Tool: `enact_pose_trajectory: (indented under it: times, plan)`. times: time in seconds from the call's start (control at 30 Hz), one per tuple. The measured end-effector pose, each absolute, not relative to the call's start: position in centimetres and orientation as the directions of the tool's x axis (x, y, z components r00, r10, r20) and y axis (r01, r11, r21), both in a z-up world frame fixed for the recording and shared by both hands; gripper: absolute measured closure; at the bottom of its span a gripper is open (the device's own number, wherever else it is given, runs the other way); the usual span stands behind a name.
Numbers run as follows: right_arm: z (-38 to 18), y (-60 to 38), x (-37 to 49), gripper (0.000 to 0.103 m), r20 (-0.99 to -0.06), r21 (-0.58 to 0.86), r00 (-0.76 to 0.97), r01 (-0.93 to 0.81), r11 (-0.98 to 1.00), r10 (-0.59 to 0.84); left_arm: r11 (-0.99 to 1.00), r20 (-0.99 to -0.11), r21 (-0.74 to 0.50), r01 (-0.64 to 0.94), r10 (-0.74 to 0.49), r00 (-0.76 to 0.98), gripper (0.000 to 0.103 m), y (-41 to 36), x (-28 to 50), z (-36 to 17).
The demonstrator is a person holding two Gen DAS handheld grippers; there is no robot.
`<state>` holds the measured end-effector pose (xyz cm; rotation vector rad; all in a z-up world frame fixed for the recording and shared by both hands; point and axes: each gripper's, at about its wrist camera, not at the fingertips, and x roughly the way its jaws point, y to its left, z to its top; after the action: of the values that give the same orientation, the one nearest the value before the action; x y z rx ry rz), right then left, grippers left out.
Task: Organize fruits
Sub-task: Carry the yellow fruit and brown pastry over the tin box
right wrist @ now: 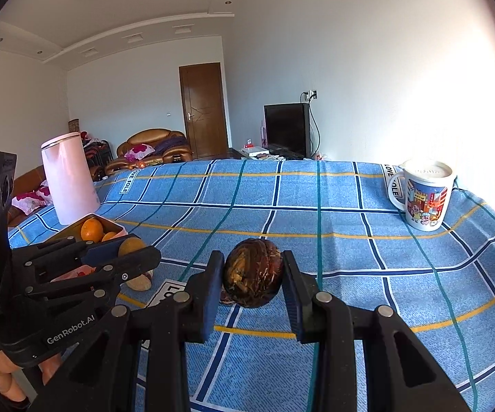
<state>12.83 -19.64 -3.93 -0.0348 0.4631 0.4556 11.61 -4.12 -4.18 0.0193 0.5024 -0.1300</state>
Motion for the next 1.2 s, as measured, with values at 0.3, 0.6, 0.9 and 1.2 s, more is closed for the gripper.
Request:
enact_pose_trajectory:
  times: [0.3, 0.6, 0.9, 1.2]
  plan:
    - [-3.6, -19.6, 12.0, 0.068, -0.405, 0.050, 0.814, -0.434, 0.899, 0.415, 0.993, -0.449, -0.006, 0.120, -0.110, 0.887, 0.075, -4.0, 10.9, -3.9]
    - [-3.5, -19.5, 11.6, 0.068, -0.386, 0.034, 0.824, -0.435, 0.900, 0.414, 0.994, -0.413, 0.000, 0.108, -0.098, 0.905, 0.075, -3.8, 10.1, -3.5]
    - [-3.3, -19.4, 10.9, 0.068, -0.362, 0.015, 0.837, -0.434, 0.901, 0.409, 0.996, -0.368, 0.008, 0.085, -0.076, 0.927, 0.075, -3.7, 9.1, -3.2]
    - [-3.1, -19.1, 10.2, 0.068, -0.336, -0.012, 0.847, -0.442, 0.897, 0.413, 0.997, -0.349, 0.020, 0.080, -0.068, 0.935, 0.075, -3.5, 8.2, -3.0]
